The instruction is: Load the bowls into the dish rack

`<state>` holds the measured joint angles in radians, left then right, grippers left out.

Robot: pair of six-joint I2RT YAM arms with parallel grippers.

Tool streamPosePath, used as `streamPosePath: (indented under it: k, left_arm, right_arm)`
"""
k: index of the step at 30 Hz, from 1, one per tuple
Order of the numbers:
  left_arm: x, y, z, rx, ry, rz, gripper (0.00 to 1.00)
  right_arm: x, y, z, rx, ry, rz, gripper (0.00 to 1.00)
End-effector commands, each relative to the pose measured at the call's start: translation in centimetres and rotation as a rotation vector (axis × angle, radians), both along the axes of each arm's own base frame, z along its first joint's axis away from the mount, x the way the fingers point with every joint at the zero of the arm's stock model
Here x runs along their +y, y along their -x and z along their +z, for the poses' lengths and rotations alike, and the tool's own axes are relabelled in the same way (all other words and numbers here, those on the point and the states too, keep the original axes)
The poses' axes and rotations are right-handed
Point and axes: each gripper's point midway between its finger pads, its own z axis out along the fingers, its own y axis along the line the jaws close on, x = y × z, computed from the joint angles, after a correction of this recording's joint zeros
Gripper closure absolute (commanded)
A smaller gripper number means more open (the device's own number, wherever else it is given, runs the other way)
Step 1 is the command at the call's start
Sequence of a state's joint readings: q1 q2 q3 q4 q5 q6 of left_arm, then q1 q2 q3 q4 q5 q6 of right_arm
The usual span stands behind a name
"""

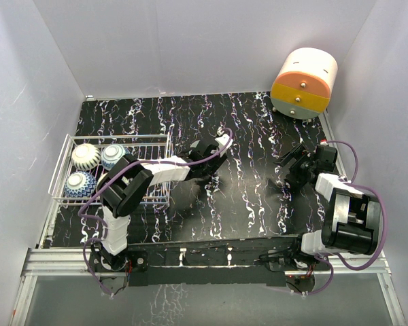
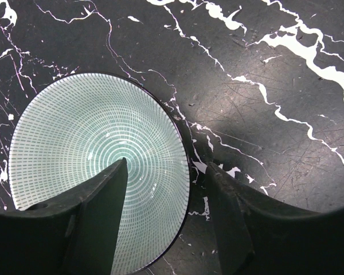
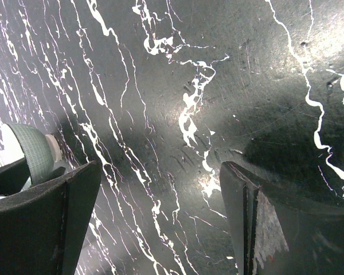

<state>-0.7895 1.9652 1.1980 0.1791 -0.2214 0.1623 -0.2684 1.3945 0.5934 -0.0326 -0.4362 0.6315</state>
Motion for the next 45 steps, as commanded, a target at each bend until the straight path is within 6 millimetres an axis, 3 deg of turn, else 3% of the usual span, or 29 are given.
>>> streamPosePath:
  k: [1, 9, 14, 17, 22, 27, 28, 29, 33, 36, 38, 45]
  left_arm:
    - [0.0, -0.3, 0.9, -0.012, 0.023, 0.025, 0.58]
    - [1.0, 0.4, 0.9, 0.000, 0.025, 0.053, 1.00]
    - [0.5, 1.0, 2.0, 0.014, 0.063, 0.043, 1.00]
    - [-1.2, 1.6, 5.6, 0.000, 0.130, 0.000, 1.00]
    - [-4.1, 4.0, 15.4, -0.050, 0.371, -0.109, 1.00]
    - [-3.9, 7.2, 24.2, -0.100, 0.625, -0.182, 1.00]
    - [-3.3, 7.8, 26.2, -0.122, 0.674, -0.188, 1.00]
    - [-2.9, 8.0, 26.9, -0.122, 0.705, -0.177, 1.00]
    - [3.1, 6.8, 30.4, -0.164, 0.894, -0.033, 1.00]
    - [8.5, 5.3, 30.9, -0.187, 1.014, 0.106, 1.00]
    - [11.1, 5.3, 31.3, -0.208, 1.074, 0.154, 1.00]
    - [16.9, 5.8, 30.4, -0.240, 1.211, 0.348, 1.00]
  right_arm:
    - [-0.6, -1.6, 1.6, -0.070, 0.035, -0.003, 0.13]
    - [-0.6, -1.6, 1.7, -0.072, 0.035, -0.005, 0.13]
    - [-0.7, -1.5, 1.8, -0.074, 0.039, -0.007, 0.13]
    - [-0.7, -1.6, 1.9, -0.075, 0.039, -0.007, 0.13]
    - [-0.7, -1.7, 2.2, -0.081, 0.041, -0.005, 0.13]
    - [-0.6, -1.6, 2.2, -0.083, 0.037, -0.003, 0.13]
    - [-0.5, -1.6, 2.2, -0.083, 0.034, -0.002, 0.13]
    - [-0.5, -1.7, 2.2, -0.084, 0.032, -0.001, 0.13]
    - [-0.4, -1.6, 2.6, -0.094, 0.029, 0.005, 0.13]
    - [-0.3, -1.5, 2.8, -0.099, 0.028, 0.009, 0.13]
    - [-0.2, -1.4, 2.9, -0.101, 0.029, 0.013, 0.13]
    - [0.0, -1.2, 3.0, -0.108, 0.025, 0.020, 0.13]
